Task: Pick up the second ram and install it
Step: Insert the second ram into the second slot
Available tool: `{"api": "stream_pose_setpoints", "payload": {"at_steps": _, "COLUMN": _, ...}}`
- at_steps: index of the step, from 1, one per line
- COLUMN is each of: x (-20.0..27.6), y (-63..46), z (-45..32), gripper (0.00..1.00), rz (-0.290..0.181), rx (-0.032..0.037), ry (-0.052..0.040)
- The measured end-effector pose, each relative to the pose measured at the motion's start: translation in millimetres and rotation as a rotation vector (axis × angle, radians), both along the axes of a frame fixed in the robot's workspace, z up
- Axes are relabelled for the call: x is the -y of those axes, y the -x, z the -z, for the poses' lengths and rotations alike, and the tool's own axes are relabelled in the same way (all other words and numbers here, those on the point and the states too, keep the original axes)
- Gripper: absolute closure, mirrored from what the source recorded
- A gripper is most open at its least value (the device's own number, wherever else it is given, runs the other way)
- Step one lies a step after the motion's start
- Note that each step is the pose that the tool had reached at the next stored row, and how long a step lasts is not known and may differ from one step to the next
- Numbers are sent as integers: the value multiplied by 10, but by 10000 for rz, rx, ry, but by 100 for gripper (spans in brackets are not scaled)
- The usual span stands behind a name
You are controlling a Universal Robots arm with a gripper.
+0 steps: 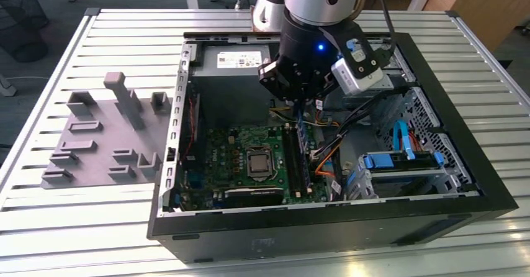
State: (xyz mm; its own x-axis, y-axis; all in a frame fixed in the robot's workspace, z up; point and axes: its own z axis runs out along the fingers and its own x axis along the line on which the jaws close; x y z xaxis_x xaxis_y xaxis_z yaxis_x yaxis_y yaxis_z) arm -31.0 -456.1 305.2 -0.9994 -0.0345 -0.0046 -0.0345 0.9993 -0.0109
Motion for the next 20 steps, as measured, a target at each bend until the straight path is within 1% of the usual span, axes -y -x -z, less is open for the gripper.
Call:
{"api": "stream_pose_setpoints", "payload": {"at_steps": 6, "x": 7, "y": -17, "z": 107, "gripper": 86, "rz": 77, "rx": 0, "ry": 0}}
{"api": "stream_pose_setpoints", "payload": {"at_steps": 12, "x": 19, "y": -17, "z": 216, "gripper": 86, "rz": 320, "rx": 0, "ry": 1}}
{"api": "stream_pose_setpoints", "payload": {"at_steps": 17, "x": 29, "y": -17, "z": 300, "gripper": 86, "rz": 329, "rx": 0, "ry": 3}}
{"api": "stream_pose_setpoints", "payload": {"at_steps": 20, "x": 46, "y": -18, "z": 340, "gripper": 86, "rz": 348, "rx": 0, "ry": 6}}
